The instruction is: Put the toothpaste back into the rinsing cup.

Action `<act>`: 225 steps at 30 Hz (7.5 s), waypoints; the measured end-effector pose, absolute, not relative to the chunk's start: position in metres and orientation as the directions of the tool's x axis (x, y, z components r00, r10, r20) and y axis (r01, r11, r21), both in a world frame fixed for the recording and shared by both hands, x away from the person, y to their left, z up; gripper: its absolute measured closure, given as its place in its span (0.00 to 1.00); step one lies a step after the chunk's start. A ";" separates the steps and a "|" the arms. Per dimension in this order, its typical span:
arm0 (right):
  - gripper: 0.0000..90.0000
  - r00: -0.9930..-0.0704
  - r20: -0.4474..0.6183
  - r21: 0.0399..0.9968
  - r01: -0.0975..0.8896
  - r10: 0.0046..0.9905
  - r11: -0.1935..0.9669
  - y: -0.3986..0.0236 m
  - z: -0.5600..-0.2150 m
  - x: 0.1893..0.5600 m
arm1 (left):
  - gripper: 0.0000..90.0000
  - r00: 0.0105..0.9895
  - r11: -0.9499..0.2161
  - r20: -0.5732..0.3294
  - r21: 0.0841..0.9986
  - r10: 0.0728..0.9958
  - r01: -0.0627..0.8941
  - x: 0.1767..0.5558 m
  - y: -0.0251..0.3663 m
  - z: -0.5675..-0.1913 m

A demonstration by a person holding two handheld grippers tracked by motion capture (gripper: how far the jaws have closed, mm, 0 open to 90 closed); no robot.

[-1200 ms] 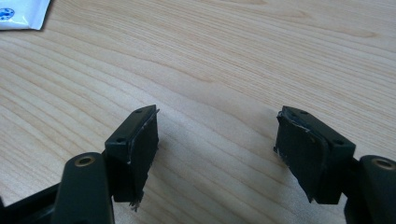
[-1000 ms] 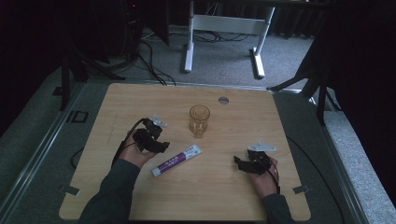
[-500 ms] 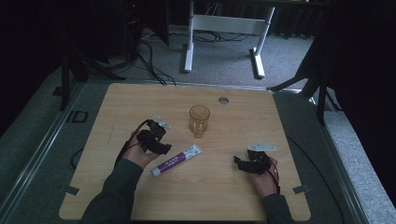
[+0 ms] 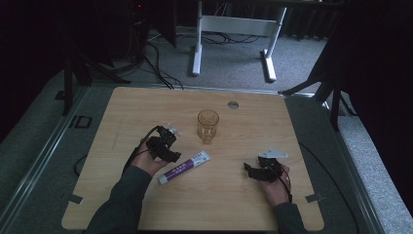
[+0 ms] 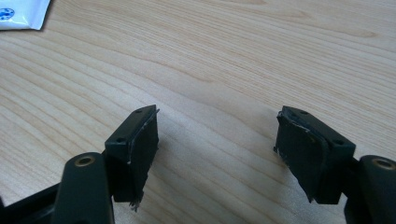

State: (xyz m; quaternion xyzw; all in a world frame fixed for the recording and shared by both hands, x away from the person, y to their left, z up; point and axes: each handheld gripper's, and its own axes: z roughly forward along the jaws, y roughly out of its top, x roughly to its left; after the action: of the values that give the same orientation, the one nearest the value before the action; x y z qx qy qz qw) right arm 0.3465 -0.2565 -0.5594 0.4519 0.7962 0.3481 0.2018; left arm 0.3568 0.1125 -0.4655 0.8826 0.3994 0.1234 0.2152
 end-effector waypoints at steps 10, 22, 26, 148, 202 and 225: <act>0.33 -0.510 -0.006 0.736 0.580 0.860 0.349 -0.256 -0.559 0.346 | 0.53 0.659 -0.605 0.053 0.456 0.750 0.653 0.358 0.105 -0.471; 0.33 -0.509 -0.005 0.736 0.580 0.860 0.348 -0.256 -0.559 0.346 | 0.53 0.670 -0.627 0.059 0.423 0.740 0.654 0.360 0.096 -0.476; 0.33 -0.509 -0.005 0.736 0.580 0.860 0.348 -0.256 -0.559 0.346 | 0.53 0.673 -0.635 0.063 0.406 0.737 0.657 0.360 0.093 -0.479; 0.31 -0.515 -0.006 0.735 0.579 0.857 0.353 -0.256 -0.559 0.347 | 0.80 0.700 -0.691 -0.037 0.131 0.713 0.711 0.382 0.058 -0.512; 0.31 -0.518 -0.006 0.736 0.577 0.855 0.355 -0.255 -0.559 0.348 | 0.81 0.646 -0.587 0.001 0.418 0.763 0.693 0.365 0.074 -0.449; 0.31 -0.519 -0.005 0.736 0.577 0.855 0.355 -0.255 -0.559 0.348 | 0.81 0.602 -0.512 -0.012 0.512 0.798 0.690 0.371 0.083 -0.438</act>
State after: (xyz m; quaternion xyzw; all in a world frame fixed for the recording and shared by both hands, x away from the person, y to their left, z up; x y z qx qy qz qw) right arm 0.3483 -0.2553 -0.5594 0.4481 0.7986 0.3490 0.1992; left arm 0.3714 0.0835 -0.4376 0.8621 0.4315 0.1135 0.2401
